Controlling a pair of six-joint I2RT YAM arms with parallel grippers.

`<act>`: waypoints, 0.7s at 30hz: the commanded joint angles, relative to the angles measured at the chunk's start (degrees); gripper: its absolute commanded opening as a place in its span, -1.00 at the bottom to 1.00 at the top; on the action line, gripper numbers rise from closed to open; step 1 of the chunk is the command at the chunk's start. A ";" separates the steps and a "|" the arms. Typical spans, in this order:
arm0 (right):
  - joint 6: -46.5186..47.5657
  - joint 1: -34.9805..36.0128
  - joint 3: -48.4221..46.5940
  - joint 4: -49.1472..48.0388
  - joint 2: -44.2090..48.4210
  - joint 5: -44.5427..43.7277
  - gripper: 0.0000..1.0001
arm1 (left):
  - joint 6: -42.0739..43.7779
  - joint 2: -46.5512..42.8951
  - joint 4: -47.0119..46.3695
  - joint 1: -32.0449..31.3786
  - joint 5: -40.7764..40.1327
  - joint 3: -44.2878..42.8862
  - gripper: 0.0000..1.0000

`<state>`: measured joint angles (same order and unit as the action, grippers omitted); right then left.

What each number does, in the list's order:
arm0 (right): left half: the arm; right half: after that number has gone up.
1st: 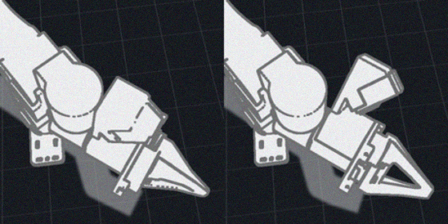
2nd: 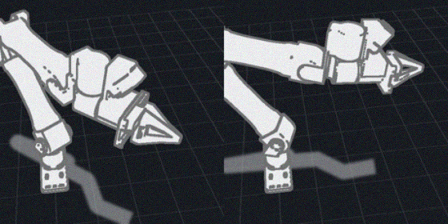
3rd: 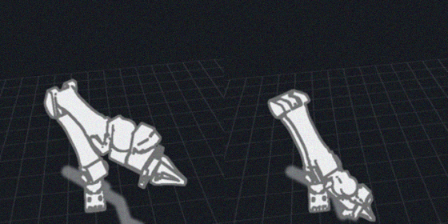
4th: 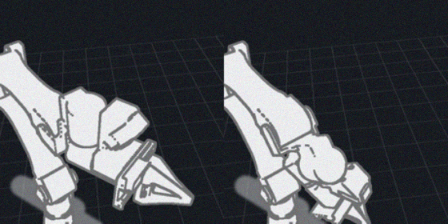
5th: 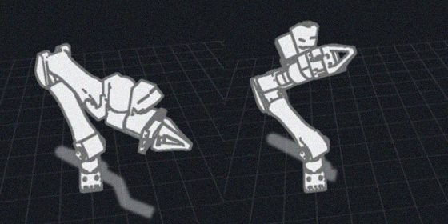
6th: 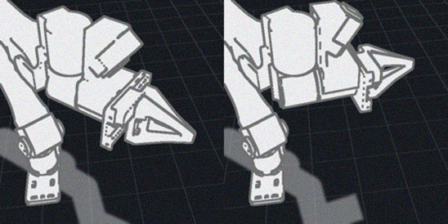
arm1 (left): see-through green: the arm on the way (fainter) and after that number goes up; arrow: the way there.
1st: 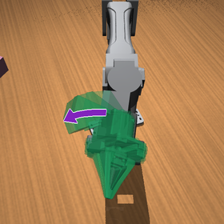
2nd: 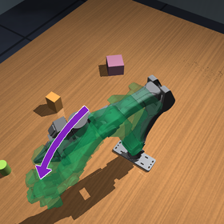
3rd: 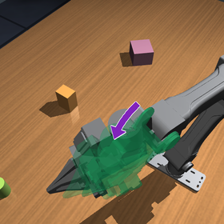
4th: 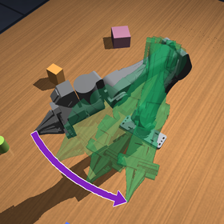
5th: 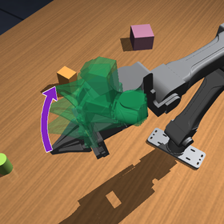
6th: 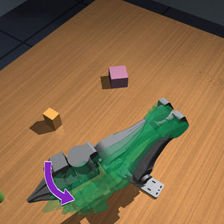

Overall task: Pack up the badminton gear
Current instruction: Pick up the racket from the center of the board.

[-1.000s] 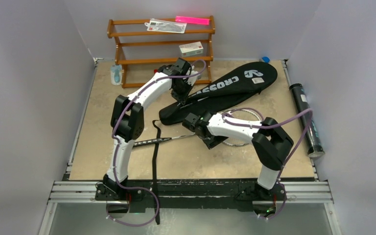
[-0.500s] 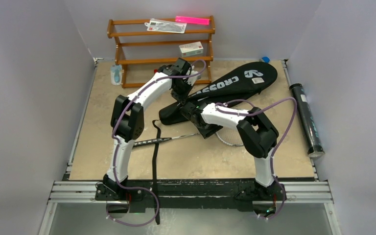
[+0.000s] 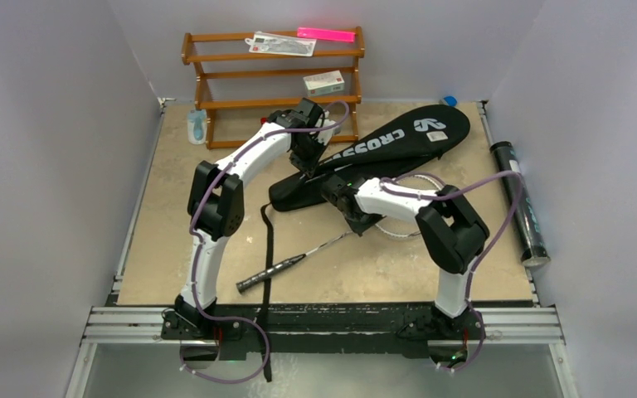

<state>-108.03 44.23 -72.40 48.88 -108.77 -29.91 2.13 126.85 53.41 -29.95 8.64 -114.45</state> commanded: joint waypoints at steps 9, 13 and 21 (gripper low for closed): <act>-1.72 5.30 3.48 4.76 13.94 1.26 -1.00 | -0.19 -3.72 -0.85 0.83 0.91 -0.15 -1.00; 0.35 6.23 5.18 0.38 14.11 4.36 -1.00 | -0.37 -4.10 -1.00 0.78 1.11 -0.16 -1.00; 7.56 5.85 -0.69 0.05 9.78 3.14 -1.00 | -0.36 -4.49 -0.76 0.77 2.07 -0.51 -1.00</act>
<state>-104.01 50.59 -69.06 48.58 -98.10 -25.71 2.11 126.82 53.45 -29.93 9.17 -114.45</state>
